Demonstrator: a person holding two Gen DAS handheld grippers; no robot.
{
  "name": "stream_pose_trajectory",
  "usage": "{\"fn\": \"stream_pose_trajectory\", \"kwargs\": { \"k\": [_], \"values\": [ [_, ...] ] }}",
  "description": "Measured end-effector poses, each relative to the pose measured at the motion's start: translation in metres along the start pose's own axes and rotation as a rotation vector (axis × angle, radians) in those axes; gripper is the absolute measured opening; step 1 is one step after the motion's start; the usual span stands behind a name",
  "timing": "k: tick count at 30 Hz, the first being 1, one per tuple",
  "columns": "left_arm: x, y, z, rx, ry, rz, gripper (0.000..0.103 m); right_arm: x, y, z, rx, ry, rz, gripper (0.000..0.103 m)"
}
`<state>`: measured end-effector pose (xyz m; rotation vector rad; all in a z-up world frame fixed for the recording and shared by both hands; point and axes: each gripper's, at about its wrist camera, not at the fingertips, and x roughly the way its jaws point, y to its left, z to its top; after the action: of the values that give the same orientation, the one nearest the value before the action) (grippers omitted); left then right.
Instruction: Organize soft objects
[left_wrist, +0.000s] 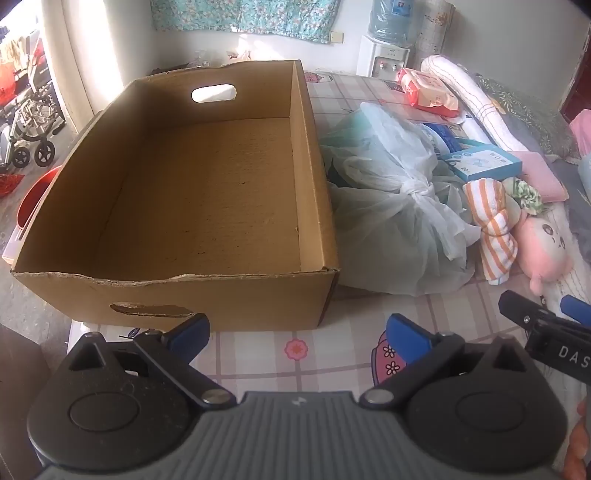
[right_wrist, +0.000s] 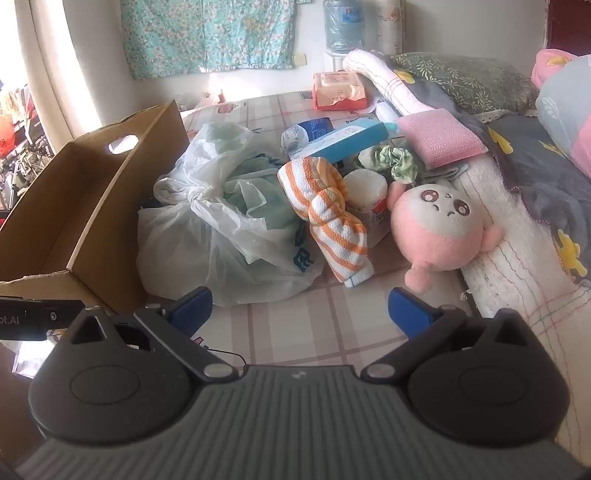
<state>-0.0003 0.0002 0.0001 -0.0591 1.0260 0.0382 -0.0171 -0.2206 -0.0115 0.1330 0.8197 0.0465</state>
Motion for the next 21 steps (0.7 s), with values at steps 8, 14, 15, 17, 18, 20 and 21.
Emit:
{"fn": "stream_pose_trajectory", "kwargs": {
  "k": [8, 14, 15, 17, 18, 20, 21],
  "values": [
    [-0.0042, 0.0043, 0.0, -0.003, -0.019, 0.012, 0.102, -0.0002, 0.0008, 0.0021, 0.003, 0.008, -0.004, 0.102],
    [-0.0023, 0.0007, -0.0017, 0.001, -0.022, 0.016, 0.102, -0.0002, 0.0045, 0.0086, 0.001, 0.016, -0.007, 0.102],
    [-0.002, 0.0004, -0.0016, 0.001, -0.021, 0.014, 0.102, -0.0007, 0.0038, 0.006, -0.007, 0.011, -0.007, 0.102],
    [-0.0017, 0.0004, -0.0016, -0.001, -0.019, 0.01, 0.102, -0.0006, 0.0026, 0.0038, -0.014, 0.007, -0.007, 0.102],
    [-0.0016, 0.0, -0.0018, -0.001, -0.018, 0.008, 0.102, -0.0009, 0.0024, 0.0038, -0.015, 0.006, -0.007, 0.102],
    [-0.0021, -0.0006, -0.0029, 0.001, -0.016, 0.006, 0.102, -0.001, 0.0021, 0.0042, -0.013, 0.007, -0.009, 0.102],
    [-0.0019, -0.0005, -0.0031, 0.001, -0.015, 0.006, 0.102, -0.001, 0.0021, 0.0043, -0.012, 0.007, -0.009, 0.102]
  ]
}}
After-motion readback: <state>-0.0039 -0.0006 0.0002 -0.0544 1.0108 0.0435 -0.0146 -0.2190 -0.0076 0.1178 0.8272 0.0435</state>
